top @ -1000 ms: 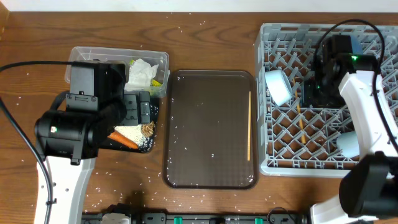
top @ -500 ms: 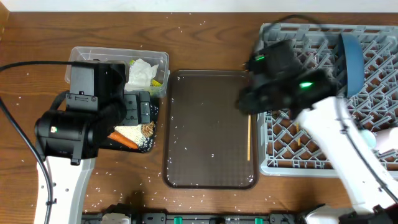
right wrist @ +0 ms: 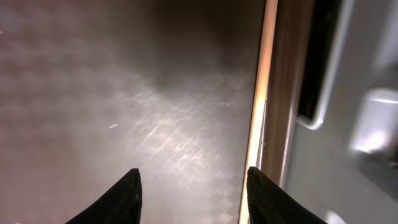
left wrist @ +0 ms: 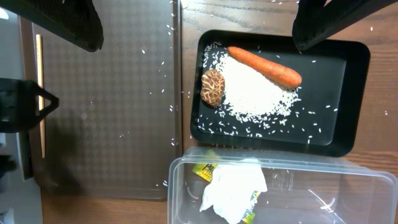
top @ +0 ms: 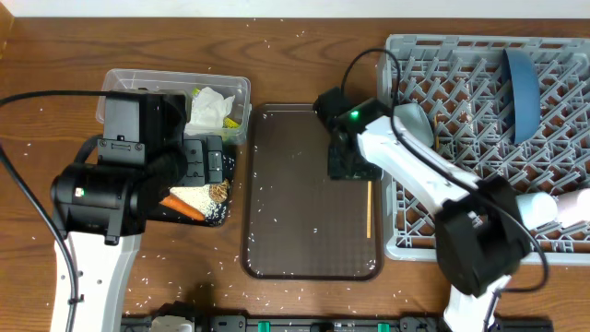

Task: Sort waste into correct bins and load items into the dishwasher rack
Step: 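Move right gripper back to the remaining chopstick on brown tray, then grasp the second wooden chopstick with right gripper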

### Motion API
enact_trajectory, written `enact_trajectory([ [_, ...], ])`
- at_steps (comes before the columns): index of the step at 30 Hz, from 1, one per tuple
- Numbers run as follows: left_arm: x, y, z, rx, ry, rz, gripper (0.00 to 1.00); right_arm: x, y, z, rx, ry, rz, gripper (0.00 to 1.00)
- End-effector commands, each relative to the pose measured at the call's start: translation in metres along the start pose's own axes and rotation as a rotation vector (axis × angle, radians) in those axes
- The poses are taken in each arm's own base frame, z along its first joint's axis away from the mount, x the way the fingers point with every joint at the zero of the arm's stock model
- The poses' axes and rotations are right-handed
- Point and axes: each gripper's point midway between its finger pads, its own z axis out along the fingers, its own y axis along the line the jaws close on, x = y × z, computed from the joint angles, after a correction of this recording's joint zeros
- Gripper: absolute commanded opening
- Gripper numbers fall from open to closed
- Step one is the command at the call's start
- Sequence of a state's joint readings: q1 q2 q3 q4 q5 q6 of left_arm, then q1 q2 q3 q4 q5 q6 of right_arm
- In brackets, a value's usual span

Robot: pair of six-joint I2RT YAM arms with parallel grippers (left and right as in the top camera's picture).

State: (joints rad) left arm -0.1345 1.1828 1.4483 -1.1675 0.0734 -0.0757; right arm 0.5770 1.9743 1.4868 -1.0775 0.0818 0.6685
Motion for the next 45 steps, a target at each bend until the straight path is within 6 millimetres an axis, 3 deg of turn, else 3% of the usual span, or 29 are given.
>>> enact_trajectory([
  [1,-0.001,-0.002,-0.002,0.007,-0.003,-0.003,0.98,0.002,-0.006,0.015,0.047,0.023,0.047,0.46],
  [22,-0.001,-0.002,-0.002,0.007,-0.003,-0.004,0.98,0.028,-0.032,0.057,0.123,0.135,0.053,0.47],
  [24,-0.002,-0.002,-0.002,0.007,-0.004,-0.004,0.98,0.031,-0.033,0.058,0.126,0.143,0.05,0.37],
  [27,-0.002,-0.002,-0.002,0.007,-0.004,-0.004,0.98,0.031,-0.017,0.06,0.041,0.157,-0.039,0.01],
  [29,-0.002,-0.002,-0.002,0.007,-0.004,-0.004,0.98,0.031,-0.005,0.059,-0.018,0.159,-0.113,0.01],
  [35,-0.001,-0.002,-0.002,0.007,-0.003,-0.004,0.98,0.03,-0.001,0.056,-0.034,0.163,-0.117,0.01],
  [37,-0.002,-0.002,-0.002,0.007,-0.004,-0.004,0.98,0.03,-0.002,0.055,-0.031,0.161,-0.118,0.11],
  [40,-0.001,-0.002,-0.002,0.007,-0.003,-0.004,0.98,0.025,-0.007,0.047,-0.006,0.128,-0.119,0.17],
  [45,-0.001,-0.002,-0.002,0.007,-0.003,-0.004,0.98,0.009,-0.019,0.023,-0.001,0.045,-0.09,0.35],
])
